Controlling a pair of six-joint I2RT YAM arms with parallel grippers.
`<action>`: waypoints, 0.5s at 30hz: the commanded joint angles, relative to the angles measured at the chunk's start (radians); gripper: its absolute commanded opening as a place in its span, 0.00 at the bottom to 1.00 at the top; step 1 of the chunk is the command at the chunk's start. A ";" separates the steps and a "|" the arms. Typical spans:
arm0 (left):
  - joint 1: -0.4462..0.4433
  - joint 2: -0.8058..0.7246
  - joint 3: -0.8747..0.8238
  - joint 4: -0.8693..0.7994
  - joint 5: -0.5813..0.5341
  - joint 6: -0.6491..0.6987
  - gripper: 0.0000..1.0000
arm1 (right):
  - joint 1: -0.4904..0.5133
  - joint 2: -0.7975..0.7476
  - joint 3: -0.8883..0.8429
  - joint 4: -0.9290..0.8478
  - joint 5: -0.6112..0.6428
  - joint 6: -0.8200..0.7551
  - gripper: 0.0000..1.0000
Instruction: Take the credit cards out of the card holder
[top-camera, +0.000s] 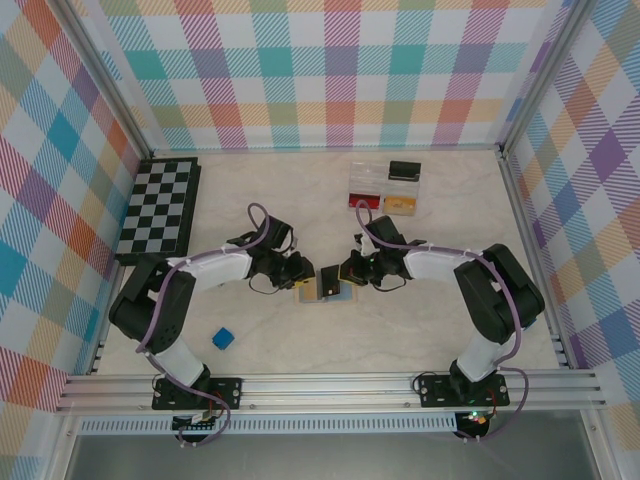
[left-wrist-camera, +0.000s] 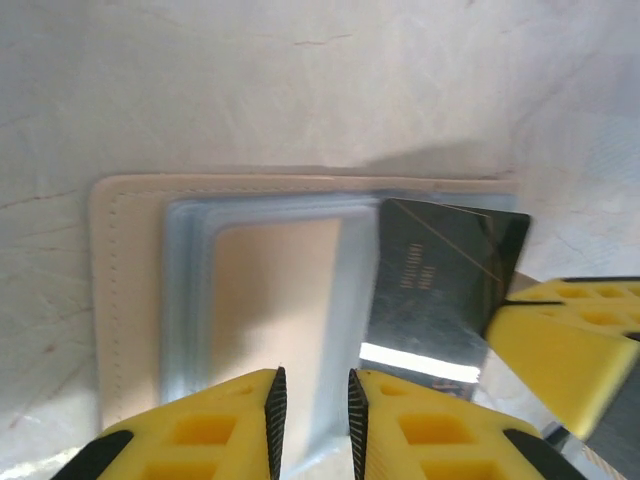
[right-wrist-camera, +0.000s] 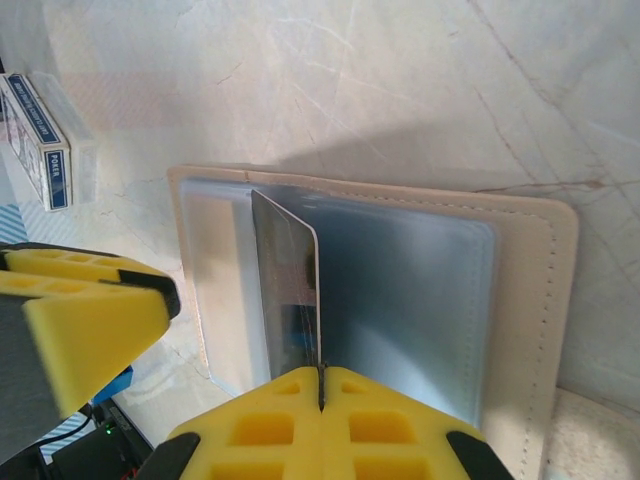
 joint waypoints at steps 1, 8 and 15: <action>0.000 -0.043 -0.011 0.021 0.024 0.000 0.26 | -0.004 -0.038 -0.013 0.013 -0.020 -0.009 0.00; 0.000 -0.037 -0.026 0.077 0.060 -0.022 0.40 | -0.028 -0.100 -0.035 -0.026 -0.018 -0.034 0.00; 0.002 -0.018 -0.074 0.233 0.144 -0.097 0.61 | -0.044 -0.131 -0.055 -0.017 -0.050 -0.033 0.00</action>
